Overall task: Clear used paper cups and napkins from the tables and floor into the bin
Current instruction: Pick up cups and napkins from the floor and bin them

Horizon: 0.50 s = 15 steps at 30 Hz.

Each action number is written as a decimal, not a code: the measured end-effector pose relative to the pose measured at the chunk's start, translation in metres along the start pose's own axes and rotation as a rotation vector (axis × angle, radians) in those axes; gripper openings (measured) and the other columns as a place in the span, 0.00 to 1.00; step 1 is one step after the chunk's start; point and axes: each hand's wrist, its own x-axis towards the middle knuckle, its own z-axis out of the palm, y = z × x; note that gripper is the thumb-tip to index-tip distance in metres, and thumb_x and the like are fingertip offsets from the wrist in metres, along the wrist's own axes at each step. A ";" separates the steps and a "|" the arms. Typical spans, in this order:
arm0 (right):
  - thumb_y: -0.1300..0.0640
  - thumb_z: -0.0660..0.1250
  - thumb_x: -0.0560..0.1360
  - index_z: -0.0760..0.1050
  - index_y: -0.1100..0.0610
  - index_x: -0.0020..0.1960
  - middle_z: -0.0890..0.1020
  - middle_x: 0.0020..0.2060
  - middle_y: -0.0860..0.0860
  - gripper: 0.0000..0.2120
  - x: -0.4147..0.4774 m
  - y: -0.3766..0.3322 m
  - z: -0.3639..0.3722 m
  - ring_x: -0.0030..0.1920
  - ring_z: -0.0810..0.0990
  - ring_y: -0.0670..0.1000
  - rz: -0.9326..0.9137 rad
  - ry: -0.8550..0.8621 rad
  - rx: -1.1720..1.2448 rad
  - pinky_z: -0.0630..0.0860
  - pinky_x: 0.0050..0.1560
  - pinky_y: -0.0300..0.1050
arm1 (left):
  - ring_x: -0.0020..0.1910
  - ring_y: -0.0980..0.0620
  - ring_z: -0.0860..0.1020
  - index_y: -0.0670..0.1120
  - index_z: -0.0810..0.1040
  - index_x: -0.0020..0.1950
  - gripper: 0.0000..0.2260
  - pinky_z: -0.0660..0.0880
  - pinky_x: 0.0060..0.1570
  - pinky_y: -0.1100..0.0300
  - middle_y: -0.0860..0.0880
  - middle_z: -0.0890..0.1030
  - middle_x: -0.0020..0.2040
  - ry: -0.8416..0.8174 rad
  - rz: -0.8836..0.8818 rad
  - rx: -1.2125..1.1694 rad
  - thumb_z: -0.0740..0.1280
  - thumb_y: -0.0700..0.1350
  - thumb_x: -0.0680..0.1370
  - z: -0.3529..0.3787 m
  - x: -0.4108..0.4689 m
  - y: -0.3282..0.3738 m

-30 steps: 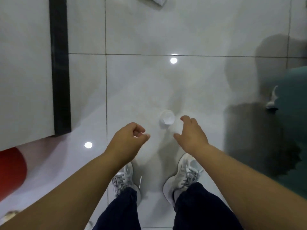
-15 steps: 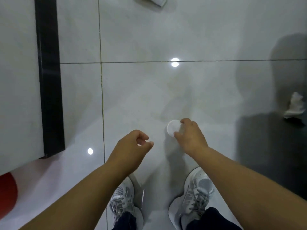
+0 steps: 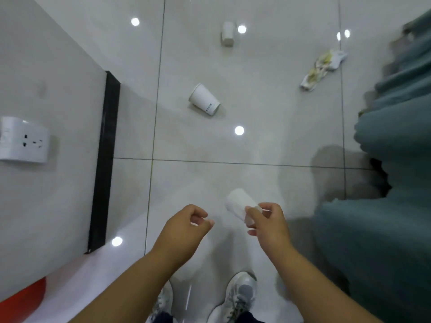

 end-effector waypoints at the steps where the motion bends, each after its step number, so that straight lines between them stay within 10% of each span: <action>1: 0.56 0.68 0.74 0.67 0.50 0.48 0.76 0.47 0.49 0.10 -0.002 -0.016 -0.006 0.45 0.80 0.56 -0.015 -0.002 0.001 0.80 0.47 0.52 | 0.45 0.59 0.75 0.53 0.74 0.51 0.06 0.70 0.39 0.66 0.56 0.77 0.46 0.007 0.001 -0.004 0.66 0.52 0.76 -0.007 0.000 0.013; 15: 0.59 0.67 0.75 0.61 0.49 0.71 0.72 0.59 0.52 0.28 0.125 -0.273 0.006 0.44 0.80 0.52 -0.237 0.127 0.031 0.78 0.56 0.55 | 0.46 0.54 0.77 0.50 0.75 0.53 0.08 0.73 0.42 0.63 0.52 0.78 0.48 0.015 0.030 -0.081 0.67 0.50 0.76 -0.128 0.186 0.165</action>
